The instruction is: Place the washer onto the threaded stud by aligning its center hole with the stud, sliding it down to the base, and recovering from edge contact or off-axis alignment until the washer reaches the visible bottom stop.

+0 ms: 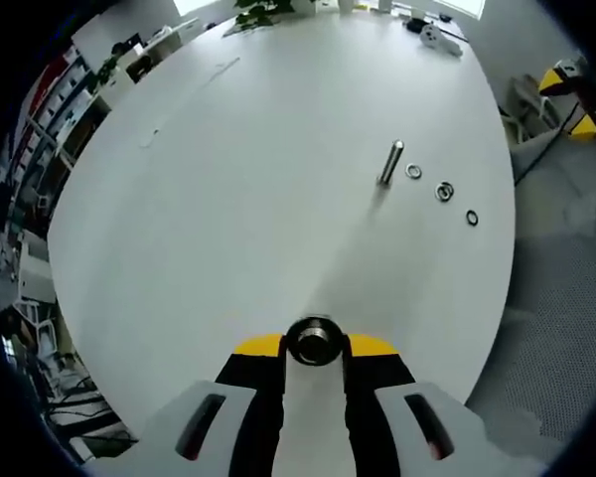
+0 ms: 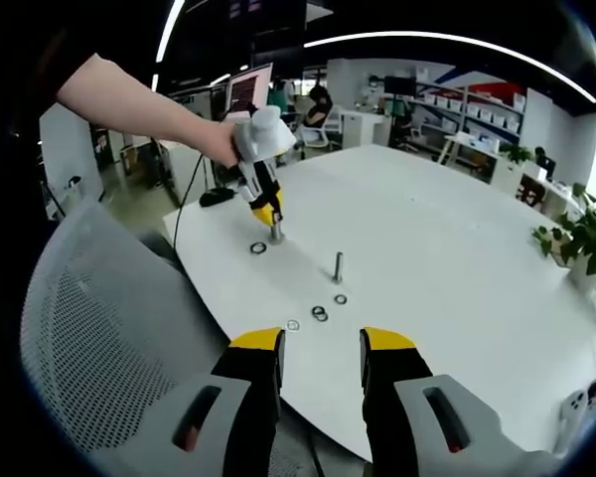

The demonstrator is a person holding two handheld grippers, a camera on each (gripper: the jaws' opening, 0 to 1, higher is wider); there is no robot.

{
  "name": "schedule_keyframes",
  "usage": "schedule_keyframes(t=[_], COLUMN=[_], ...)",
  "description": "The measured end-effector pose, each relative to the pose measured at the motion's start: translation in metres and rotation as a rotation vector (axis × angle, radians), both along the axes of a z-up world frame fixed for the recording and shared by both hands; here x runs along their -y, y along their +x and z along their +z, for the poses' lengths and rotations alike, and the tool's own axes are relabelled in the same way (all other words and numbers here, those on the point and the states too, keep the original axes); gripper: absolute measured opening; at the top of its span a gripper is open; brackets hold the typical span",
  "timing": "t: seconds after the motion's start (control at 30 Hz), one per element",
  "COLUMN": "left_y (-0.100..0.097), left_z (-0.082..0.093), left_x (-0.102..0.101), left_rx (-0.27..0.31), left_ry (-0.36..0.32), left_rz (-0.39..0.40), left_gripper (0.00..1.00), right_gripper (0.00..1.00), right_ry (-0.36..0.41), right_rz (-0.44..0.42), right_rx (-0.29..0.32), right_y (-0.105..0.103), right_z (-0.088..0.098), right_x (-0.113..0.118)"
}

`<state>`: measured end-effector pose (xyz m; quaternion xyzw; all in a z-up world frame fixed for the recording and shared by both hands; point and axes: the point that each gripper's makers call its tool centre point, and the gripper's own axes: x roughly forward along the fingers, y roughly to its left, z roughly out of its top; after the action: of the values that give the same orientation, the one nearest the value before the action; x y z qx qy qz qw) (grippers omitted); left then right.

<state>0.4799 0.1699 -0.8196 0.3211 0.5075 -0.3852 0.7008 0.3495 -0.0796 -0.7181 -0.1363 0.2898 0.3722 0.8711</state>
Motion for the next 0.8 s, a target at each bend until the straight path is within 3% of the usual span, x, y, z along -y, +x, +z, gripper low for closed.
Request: schedule_keyframes(t=[0.47, 0.63, 0.8], left_y=[0.001, 0.002, 0.004], left_z=[-0.033, -0.035, -0.032], left_x=[0.001, 0.001, 0.004], left_rx=[-0.036, -0.036, -0.041], left_ry=[0.013, 0.004, -0.015], left_rz=[0.015, 0.023, 0.027], left_gripper=[0.2, 0.19, 0.12], right_gripper=[0.33, 0.33, 0.33], right_ry=[-0.001, -0.002, -0.004], right_rz=[-0.009, -0.012, -0.011], right_rx=[-0.003, -0.007, -0.01], right_y=[0.001, 0.001, 0.001], right_z=[0.0, -0.001, -0.002], right_x=[0.001, 0.002, 0.002])
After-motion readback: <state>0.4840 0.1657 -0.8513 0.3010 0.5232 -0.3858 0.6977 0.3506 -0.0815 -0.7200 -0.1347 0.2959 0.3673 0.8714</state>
